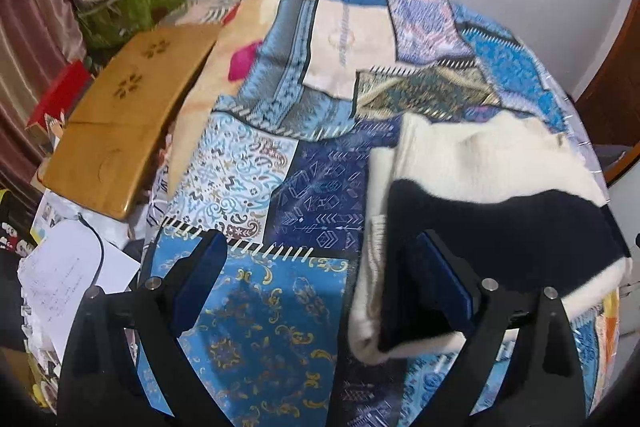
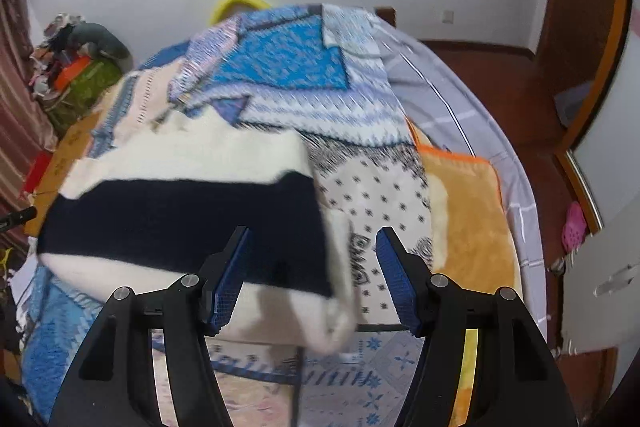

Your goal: Fold small clothes

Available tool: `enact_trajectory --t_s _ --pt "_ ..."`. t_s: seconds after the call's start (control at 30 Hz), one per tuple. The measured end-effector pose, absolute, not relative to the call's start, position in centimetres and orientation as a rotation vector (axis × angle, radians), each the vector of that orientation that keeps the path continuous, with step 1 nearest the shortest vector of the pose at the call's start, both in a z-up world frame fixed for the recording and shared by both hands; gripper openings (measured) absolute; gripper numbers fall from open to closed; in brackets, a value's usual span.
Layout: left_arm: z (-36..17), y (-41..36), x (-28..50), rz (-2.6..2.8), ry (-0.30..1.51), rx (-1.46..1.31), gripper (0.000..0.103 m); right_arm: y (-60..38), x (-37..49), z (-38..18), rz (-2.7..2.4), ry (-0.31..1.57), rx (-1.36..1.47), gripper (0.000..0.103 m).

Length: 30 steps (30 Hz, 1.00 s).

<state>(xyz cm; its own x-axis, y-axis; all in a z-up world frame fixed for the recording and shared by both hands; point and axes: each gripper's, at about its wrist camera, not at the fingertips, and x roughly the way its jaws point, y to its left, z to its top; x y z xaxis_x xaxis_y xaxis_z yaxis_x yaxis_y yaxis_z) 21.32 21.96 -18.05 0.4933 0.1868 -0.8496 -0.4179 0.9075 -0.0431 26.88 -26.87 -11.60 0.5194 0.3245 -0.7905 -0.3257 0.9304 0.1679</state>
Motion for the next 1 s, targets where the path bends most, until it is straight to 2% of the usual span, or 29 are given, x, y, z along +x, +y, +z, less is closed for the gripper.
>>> enact_trajectory --t_s 0.13,0.2,0.43,1.0 --pt "-16.4 20.9 20.1 0.338 0.948 -0.268 0.096 -24.9 25.8 -9.4 0.448 0.888 -0.007 0.063" --pt "-15.7 20.2 19.5 0.317 0.929 -0.280 0.096 -23.9 25.3 -8.6 0.472 0.861 -0.010 0.069" --pt "-15.2 18.5 18.5 0.252 0.909 -0.386 0.096 -19.5 23.9 -7.2 0.577 0.806 -0.040 0.072" --pt "-20.6 15.8 18.2 0.099 1.077 -0.607 0.096 -13.1 23.4 -14.1 0.647 0.996 -0.138 0.072"
